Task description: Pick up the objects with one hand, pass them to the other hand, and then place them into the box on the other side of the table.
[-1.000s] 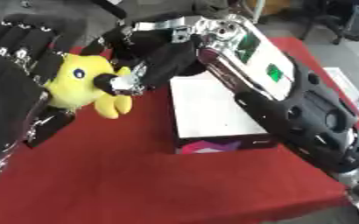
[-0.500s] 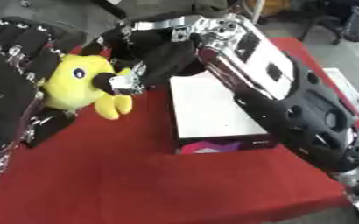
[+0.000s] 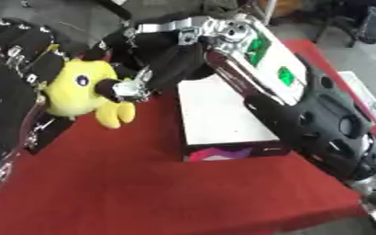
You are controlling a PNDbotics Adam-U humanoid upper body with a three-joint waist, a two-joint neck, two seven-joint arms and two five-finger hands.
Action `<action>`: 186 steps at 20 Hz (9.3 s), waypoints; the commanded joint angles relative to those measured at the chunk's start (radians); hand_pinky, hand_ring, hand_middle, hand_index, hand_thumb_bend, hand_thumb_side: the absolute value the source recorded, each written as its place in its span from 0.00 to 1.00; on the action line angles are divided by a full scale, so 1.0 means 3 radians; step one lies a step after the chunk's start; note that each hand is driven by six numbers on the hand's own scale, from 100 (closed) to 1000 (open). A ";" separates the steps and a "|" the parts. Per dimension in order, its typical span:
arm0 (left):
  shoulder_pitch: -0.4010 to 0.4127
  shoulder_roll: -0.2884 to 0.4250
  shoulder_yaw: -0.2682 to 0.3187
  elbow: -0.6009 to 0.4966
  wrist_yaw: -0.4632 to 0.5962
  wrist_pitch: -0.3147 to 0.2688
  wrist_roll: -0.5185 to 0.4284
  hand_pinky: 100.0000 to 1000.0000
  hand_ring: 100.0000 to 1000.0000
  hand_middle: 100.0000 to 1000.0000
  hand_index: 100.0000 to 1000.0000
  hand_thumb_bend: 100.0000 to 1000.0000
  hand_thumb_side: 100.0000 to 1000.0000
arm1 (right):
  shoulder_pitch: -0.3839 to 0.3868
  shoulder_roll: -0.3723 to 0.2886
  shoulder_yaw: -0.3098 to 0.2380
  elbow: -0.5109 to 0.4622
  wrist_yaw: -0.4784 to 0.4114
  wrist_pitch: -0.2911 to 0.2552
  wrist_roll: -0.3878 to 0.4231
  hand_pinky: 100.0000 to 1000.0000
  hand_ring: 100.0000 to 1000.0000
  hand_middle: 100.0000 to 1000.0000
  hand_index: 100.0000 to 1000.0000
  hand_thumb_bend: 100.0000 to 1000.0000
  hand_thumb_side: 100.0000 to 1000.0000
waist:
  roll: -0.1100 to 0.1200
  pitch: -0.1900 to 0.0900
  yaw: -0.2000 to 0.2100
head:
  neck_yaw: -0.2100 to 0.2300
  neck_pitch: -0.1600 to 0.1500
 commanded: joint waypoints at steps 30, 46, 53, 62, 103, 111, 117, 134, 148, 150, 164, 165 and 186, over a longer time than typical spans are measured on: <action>-0.0107 -0.0132 -0.0014 -0.0048 -0.0148 -0.0020 -0.0062 0.60 0.54 0.48 0.59 0.00 0.00 | -0.0131 0.0003 0.0077 0.0032 0.1189 -0.0482 0.0290 1.00 1.00 0.76 1.00 0.00 0.61 | -0.0035 -0.0093 0.0022 | -0.0039 -0.0034; -0.0117 -0.0238 0.0007 -0.0025 -0.0177 0.0023 -0.0036 0.58 0.52 0.46 0.57 0.03 0.00 | -0.0122 -0.0019 0.0125 -0.0036 0.1502 -0.1015 0.0947 1.00 1.00 0.80 1.00 0.00 0.32 | -0.0049 -0.0095 0.0028 | -0.0054 -0.0042; -0.0104 -0.0337 0.0023 -0.0009 -0.0208 0.0083 -0.0038 0.55 0.49 0.43 0.55 0.04 0.00 | -0.0124 -0.0026 0.0151 -0.0042 0.1665 -0.1250 0.0969 1.00 1.00 0.82 1.00 0.00 0.22 | -0.0058 -0.0095 0.0029 | -0.0049 -0.0055; -0.0089 -0.0559 -0.0034 -0.0004 0.0067 0.0148 0.0170 0.47 0.41 0.33 0.49 0.05 0.00 | -0.0156 -0.0001 0.0133 -0.0114 0.1989 -0.1298 0.0669 1.00 1.00 0.77 1.00 0.00 0.27 | -0.0074 -0.0111 0.0022 | -0.0081 -0.0046; -0.0009 -0.0791 -0.0082 0.0151 0.0240 0.0261 0.0276 0.68 0.62 0.56 0.80 0.65 0.11 | -0.0146 -0.0050 0.0183 -0.0161 0.1545 -0.1072 -0.0343 0.73 0.72 0.16 0.56 0.00 0.11 | -0.0063 -0.0126 0.0022 | -0.0163 -0.0055; 0.0047 -0.0746 -0.0037 0.0141 0.0029 0.0537 0.0024 0.77 0.72 0.67 0.91 0.80 0.15 | -0.0140 -0.0084 0.0169 -0.0179 0.1541 -0.1037 -0.0341 0.72 0.70 0.13 0.53 0.00 0.11 | -0.0056 -0.0131 0.0014 | -0.0157 -0.0075; 0.0153 -0.0680 0.0066 0.0228 0.0087 0.0849 0.0139 0.75 0.70 0.63 0.89 0.78 0.18 | -0.0112 -0.0145 0.0163 -0.0173 0.1587 -0.1024 -0.0322 0.71 0.69 0.13 0.52 0.00 0.11 | -0.0053 -0.0133 -0.0001 | -0.0137 -0.0096; 0.0365 -0.0249 0.0139 0.0318 0.0435 0.0970 0.0425 0.75 0.70 0.62 0.87 0.84 0.24 | 0.0051 -0.0272 -0.0035 -0.0030 0.1519 -0.0955 -0.0439 0.72 0.70 0.12 0.53 0.00 0.11 | -0.0020 -0.0140 -0.0037 | -0.0095 -0.0084; 0.0580 0.0609 0.0319 -0.0117 0.1279 0.0621 0.0343 0.69 0.61 0.54 0.79 0.35 0.37 | 0.0440 -0.0756 -0.0674 0.0859 0.1401 -0.1152 -0.0813 0.77 0.75 0.15 0.57 0.00 0.11 | -0.0006 -0.0093 -0.0012 | -0.0237 0.0010; 0.0621 0.0711 0.0404 -0.0196 0.1526 0.0455 0.0249 0.70 0.61 0.54 0.80 0.28 0.46 | 0.0531 -0.0852 -0.0754 0.0947 0.1360 -0.1254 -0.0796 0.79 0.75 0.16 0.58 0.00 0.11 | -0.0006 -0.0076 0.0000 | -0.0268 -0.0006; 0.0658 0.0829 0.0928 -0.0452 0.1852 0.0221 0.0242 0.73 0.62 0.56 0.80 0.28 0.57 | 0.0914 -0.0993 -0.0897 0.1595 0.1452 -0.1736 -0.0777 0.85 0.84 0.25 0.66 0.00 0.01 | 0.0016 0.0035 0.0149 | -0.0533 -0.0162; 0.0649 0.0822 0.0942 -0.0452 0.1842 0.0224 0.0268 0.73 0.62 0.56 0.80 0.34 0.56 | 0.0915 -0.0970 -0.0887 0.1643 0.1498 -0.1787 -0.0755 0.85 0.85 0.26 0.67 0.00 0.09 | 0.0019 0.0045 0.0164 | -0.0548 -0.0167; 0.0624 0.0859 0.1139 -0.0452 0.1708 0.0389 0.0460 0.73 0.63 0.56 0.79 0.38 0.45 | 0.0894 -0.0990 -0.0967 0.1936 0.3043 -0.2958 -0.0234 1.00 1.00 0.82 1.00 0.31 0.00 | 0.0010 0.0053 0.0186 | -0.0505 -0.0151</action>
